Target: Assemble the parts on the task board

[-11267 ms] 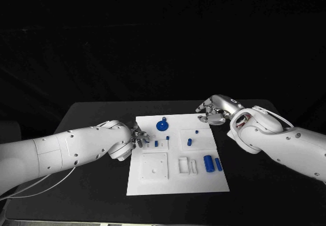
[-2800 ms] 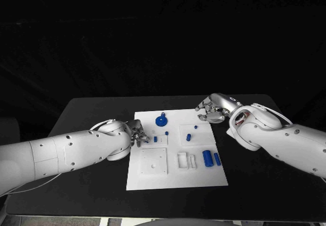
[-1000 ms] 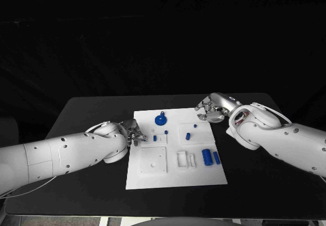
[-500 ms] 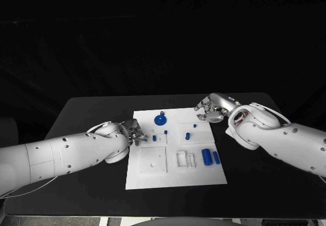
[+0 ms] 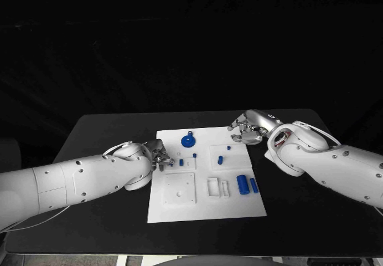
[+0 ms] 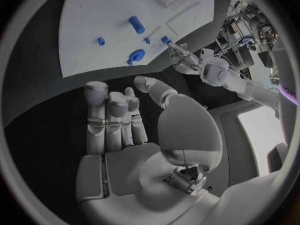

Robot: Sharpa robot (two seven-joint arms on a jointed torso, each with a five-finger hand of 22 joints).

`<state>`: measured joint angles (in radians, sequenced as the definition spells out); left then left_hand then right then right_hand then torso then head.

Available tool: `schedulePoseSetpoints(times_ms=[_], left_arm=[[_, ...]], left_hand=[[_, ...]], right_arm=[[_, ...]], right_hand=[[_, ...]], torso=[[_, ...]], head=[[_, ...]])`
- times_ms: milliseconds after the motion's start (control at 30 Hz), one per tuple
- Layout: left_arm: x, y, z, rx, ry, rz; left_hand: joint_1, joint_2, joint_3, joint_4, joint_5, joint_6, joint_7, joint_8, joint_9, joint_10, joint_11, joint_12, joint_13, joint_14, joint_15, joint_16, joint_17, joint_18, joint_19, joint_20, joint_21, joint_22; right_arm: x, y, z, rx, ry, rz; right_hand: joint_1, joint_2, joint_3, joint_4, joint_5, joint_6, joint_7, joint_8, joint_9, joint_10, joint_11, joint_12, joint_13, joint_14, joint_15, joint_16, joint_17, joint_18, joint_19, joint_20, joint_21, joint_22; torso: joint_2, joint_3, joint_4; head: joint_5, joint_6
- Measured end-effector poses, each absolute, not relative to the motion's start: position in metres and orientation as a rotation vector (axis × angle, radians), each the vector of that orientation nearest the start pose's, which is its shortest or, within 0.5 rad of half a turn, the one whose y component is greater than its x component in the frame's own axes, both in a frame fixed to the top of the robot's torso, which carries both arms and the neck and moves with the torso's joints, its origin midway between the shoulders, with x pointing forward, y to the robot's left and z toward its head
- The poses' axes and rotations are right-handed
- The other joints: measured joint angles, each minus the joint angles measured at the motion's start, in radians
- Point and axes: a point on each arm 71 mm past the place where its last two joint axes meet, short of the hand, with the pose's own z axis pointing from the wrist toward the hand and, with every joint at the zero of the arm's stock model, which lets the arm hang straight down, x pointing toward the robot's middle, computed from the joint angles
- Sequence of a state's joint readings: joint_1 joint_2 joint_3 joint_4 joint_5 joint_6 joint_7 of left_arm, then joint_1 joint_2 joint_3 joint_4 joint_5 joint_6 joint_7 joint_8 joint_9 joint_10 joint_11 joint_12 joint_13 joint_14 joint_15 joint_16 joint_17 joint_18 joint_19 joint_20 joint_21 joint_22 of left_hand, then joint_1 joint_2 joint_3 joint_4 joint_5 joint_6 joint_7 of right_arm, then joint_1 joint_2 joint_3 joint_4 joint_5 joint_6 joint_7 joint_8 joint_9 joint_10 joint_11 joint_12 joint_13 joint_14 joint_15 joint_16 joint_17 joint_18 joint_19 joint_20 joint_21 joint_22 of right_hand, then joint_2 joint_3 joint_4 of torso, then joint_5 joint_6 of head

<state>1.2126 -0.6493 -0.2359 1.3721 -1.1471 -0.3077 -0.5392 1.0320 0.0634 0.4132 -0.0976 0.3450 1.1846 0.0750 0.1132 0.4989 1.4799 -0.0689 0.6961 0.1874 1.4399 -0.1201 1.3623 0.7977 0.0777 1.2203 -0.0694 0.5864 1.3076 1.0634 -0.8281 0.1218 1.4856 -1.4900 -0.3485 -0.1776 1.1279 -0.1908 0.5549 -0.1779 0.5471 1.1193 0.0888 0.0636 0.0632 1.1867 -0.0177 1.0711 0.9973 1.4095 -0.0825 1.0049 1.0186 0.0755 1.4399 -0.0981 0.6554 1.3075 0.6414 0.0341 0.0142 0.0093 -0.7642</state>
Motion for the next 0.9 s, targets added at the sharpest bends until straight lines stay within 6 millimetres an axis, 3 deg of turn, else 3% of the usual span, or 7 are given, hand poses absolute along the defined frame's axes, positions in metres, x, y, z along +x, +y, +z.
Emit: schedulePoseSetpoints(times_ms=[133,900], left_arm=[[0.4879,0.1791,-0.2727,-0.277,2.062,-0.303],[0.4871,0.1759,-0.2711,-0.243,2.085,-0.297]], left_hand=[[0.002,0.0,-0.003,0.003,0.0,0.006,0.005,0.0,0.0,0.009,0.009,0.0,0.0,0.001,0.001,0.0,0.0,0.0,0.0,0.0,0.0,0.0],[0.012,-0.001,-0.003,0.002,0.004,0.01,0.006,-0.004,-0.005,0.009,0.009,0.0,-0.002,0.0,0.003,0.0,-0.004,0.0,0.0,0.0,0.0,0.0]], right_arm=[[0.4917,-0.2117,-0.193,0.006,1.63,0.599],[0.4913,-0.2119,-0.1943,0.004,1.64,0.598]], right_hand=[[0.0,0.0,0.0,0.0,0.0,0.0,0.0,0.0,0.0,0.0,0.0,0.0,0.0,0.0,0.0,0.0,0.0,0.0,0.0,0.0,0.0,0.0],[0.0,0.0,0.0,0.0,0.0,0.0,0.0,0.0,0.0,0.0,0.0,0.0,0.0,0.0,0.0,0.0,0.0,0.0,0.0,0.0,0.0,0.0]], torso=[[0.0,0.0,-0.0001],[0.0,0.0,0.0]], head=[[0.0,0.0],[-0.002,-0.001]])
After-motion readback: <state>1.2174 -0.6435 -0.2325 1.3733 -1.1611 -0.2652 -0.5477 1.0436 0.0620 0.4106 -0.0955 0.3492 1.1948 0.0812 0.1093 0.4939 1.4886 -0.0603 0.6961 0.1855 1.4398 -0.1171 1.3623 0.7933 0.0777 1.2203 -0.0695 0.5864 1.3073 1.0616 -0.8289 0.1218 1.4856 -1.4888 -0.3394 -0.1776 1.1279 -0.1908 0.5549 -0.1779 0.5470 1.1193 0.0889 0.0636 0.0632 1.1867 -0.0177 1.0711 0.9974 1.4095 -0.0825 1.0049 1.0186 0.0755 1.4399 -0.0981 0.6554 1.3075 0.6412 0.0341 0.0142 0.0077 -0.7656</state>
